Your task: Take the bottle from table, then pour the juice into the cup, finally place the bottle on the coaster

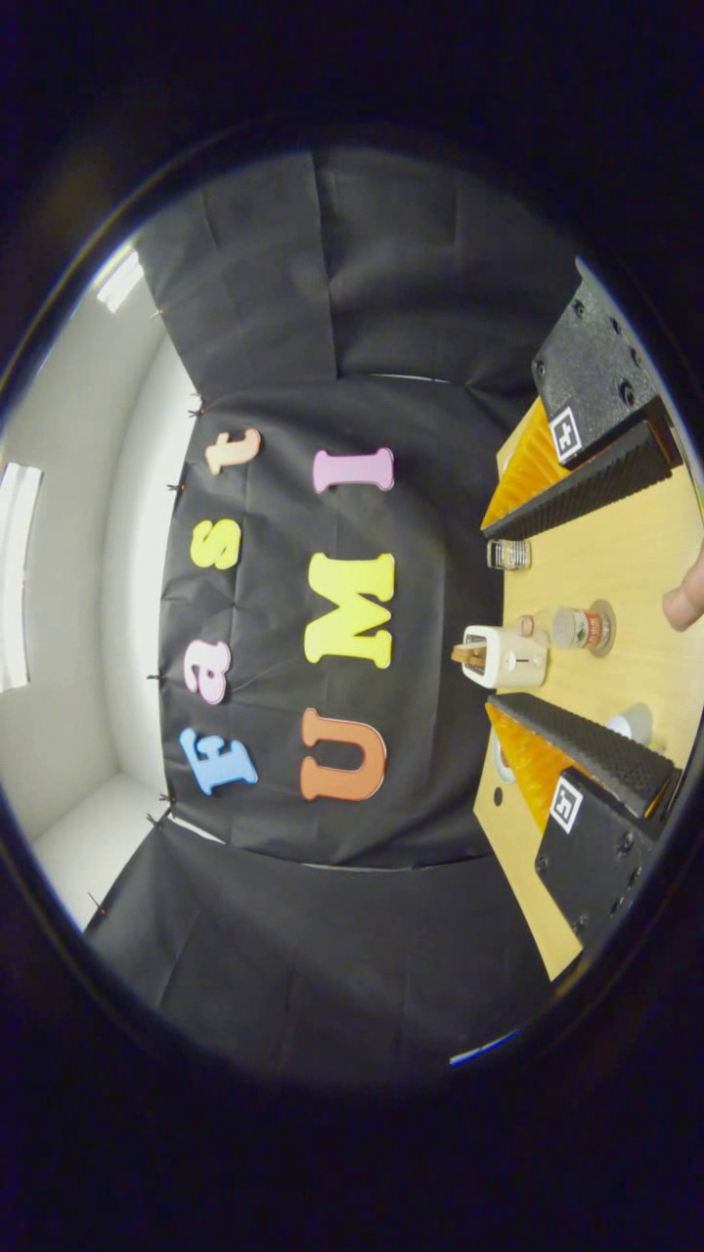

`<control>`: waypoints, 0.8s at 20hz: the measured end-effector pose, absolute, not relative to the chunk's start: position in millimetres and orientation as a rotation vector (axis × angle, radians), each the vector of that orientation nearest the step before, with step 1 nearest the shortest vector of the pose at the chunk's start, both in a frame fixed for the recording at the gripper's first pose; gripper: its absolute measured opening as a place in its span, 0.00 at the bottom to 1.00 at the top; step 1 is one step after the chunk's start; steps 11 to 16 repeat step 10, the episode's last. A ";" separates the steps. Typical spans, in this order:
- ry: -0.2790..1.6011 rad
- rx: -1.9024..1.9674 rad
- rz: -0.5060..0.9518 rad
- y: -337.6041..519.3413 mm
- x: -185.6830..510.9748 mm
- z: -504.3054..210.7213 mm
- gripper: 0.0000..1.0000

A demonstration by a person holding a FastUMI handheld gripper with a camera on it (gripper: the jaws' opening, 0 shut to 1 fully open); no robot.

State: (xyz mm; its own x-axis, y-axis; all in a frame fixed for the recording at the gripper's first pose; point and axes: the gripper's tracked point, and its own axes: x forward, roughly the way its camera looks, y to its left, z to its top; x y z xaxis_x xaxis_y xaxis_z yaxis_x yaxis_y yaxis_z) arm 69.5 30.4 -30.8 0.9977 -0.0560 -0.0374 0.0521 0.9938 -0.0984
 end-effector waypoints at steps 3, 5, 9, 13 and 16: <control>0.024 -0.106 -0.047 38.9 59.3 -26.7 1.00; 0.040 -0.121 -0.059 38.8 55.1 -28.5 1.00; 0.040 -0.106 -0.058 41.4 48.9 -23.3 1.00; 0.033 -0.100 -0.062 40.2 46.4 -19.8 1.00; 0.033 -0.100 -0.062 40.2 46.4 -19.8 1.00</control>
